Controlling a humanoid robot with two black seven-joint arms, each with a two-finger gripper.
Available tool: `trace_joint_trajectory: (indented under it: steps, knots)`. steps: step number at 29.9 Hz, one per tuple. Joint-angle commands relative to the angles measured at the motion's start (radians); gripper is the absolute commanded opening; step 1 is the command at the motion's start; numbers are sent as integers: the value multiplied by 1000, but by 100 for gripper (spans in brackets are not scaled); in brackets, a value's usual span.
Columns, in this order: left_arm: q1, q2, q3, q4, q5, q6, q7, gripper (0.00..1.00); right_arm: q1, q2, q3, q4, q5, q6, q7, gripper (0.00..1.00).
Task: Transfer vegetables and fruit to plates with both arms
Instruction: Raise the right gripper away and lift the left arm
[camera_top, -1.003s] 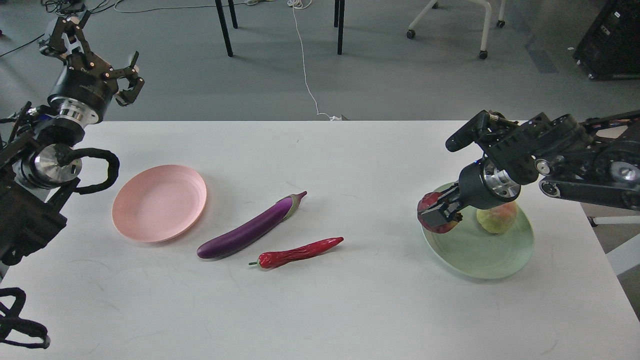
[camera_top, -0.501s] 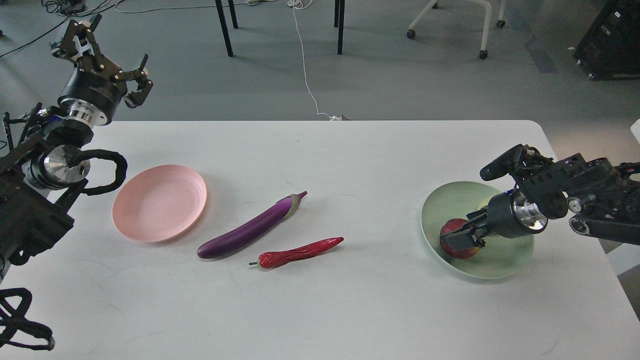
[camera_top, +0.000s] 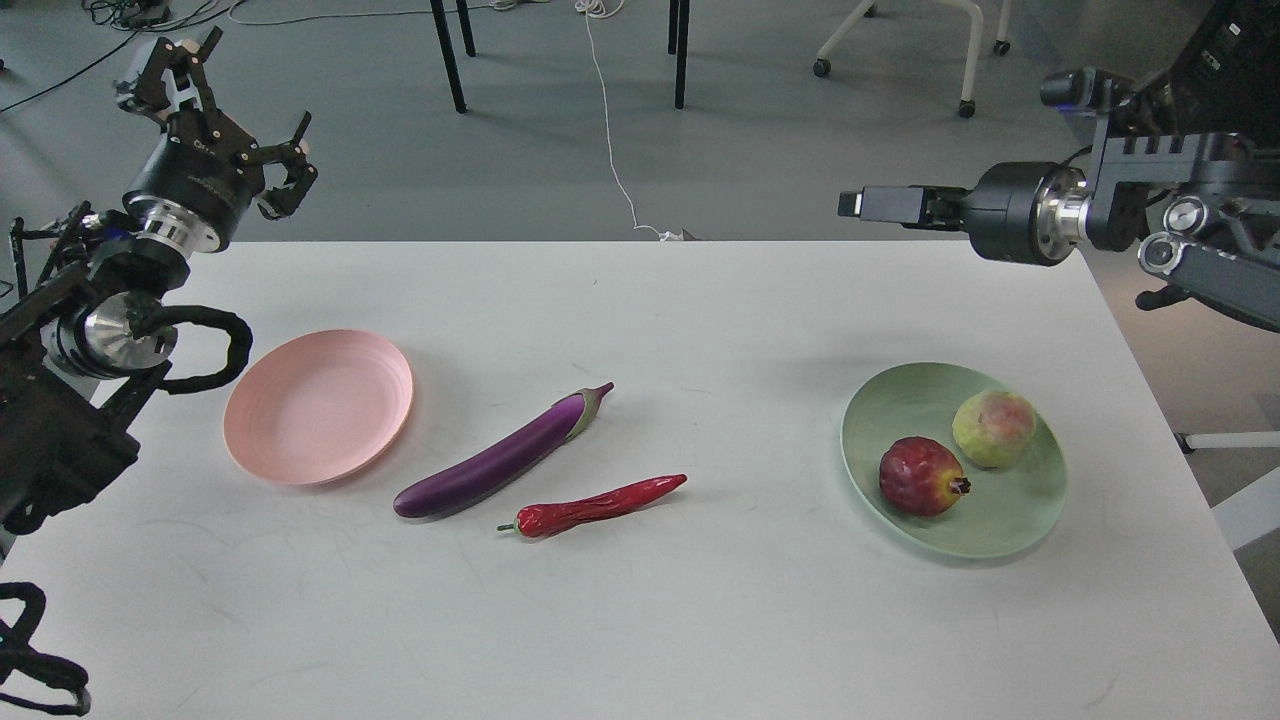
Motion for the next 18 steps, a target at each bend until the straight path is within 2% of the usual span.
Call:
trace_joint_trajectory:
  steps: [1,4,7,11,18]
  knots:
    - [-21,64,112,-60,33,5,2,98,-66,45,163,-97,75,-7,-1,98]
    - [-70,91,147,-83,111,1,25,98,-130,68,292,-149,139,-20,1,98]
    - [-94,133,167,-187,273,5,64,98,-207,120,442,-191,245,-32,1,98]
    - [-96,192,166,-378,555,11,67,98,-305,135,631,-235,400,-37,1,98]
    - [-91,156,167,-567,1135,17,62,98,-362,158,763,-347,703,-21,1,99]
